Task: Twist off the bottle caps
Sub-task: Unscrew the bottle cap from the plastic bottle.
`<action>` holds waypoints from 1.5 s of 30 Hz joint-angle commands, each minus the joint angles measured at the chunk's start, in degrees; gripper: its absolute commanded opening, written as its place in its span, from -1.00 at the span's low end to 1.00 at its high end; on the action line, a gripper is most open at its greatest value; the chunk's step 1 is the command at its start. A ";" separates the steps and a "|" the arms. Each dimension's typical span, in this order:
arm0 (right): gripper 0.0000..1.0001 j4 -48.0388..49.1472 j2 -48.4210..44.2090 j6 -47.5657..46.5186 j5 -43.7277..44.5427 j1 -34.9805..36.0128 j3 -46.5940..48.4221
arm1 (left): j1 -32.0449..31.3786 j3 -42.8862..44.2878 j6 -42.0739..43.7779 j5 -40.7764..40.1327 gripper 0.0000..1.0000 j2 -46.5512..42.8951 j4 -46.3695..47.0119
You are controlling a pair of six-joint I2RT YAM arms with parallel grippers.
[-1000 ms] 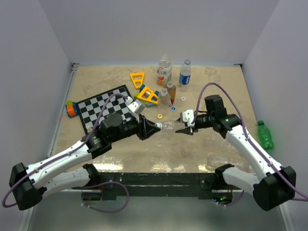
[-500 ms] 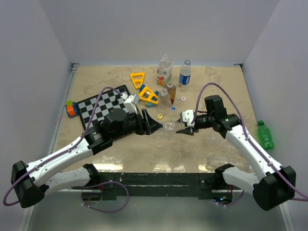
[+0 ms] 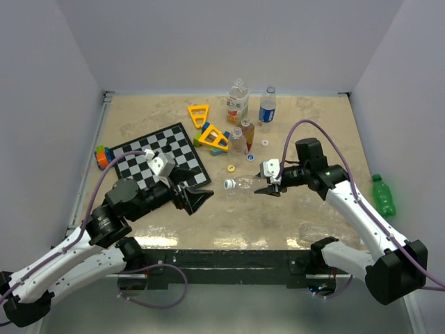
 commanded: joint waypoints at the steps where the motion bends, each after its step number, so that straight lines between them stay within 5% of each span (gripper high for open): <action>1: -0.74 -0.41 -0.52 -0.78 -0.61 0.19 0.93 | 0.01 -1.95 22.39 5.41 0.91 -0.56 1.35; 7: -0.74 -1.02 0.27 -1.75 -0.61 0.19 1.11 | -0.08 -2.74 41.23 15.36 0.68 7.34 5.90; 15: -0.73 -1.37 0.18 -2.45 -0.78 0.19 1.02 | -0.26 -3.62 41.42 21.61 0.44 17.98 19.54; 26: -0.74 -1.37 0.45 -2.36 -0.70 0.19 1.02 | -0.34 -4.15 40.01 20.02 0.18 17.03 20.95; 31: -0.74 -1.46 0.45 -2.28 -0.79 0.19 1.02 | -0.26 -4.15 39.39 20.73 -0.08 18.16 20.34; 34: -0.74 -1.55 0.19 -2.28 -0.79 0.19 1.02 | -0.26 -3.10 38.69 21.08 -0.43 19.22 19.90; 38: -0.74 -1.55 0.10 -2.28 -0.70 0.10 1.11 | -0.26 -2.31 34.48 19.59 -1.00 19.66 19.81; 42: -0.74 -1.55 0.27 -2.28 -0.52 0.10 1.02 | -0.26 -0.64 24.31 15.56 -1.00 19.58 17.09; 45: -0.74 -1.37 0.09 -2.01 -0.43 0.19 1.02 | -0.34 -0.81 5.45 10.47 -1.00 18.00 17.09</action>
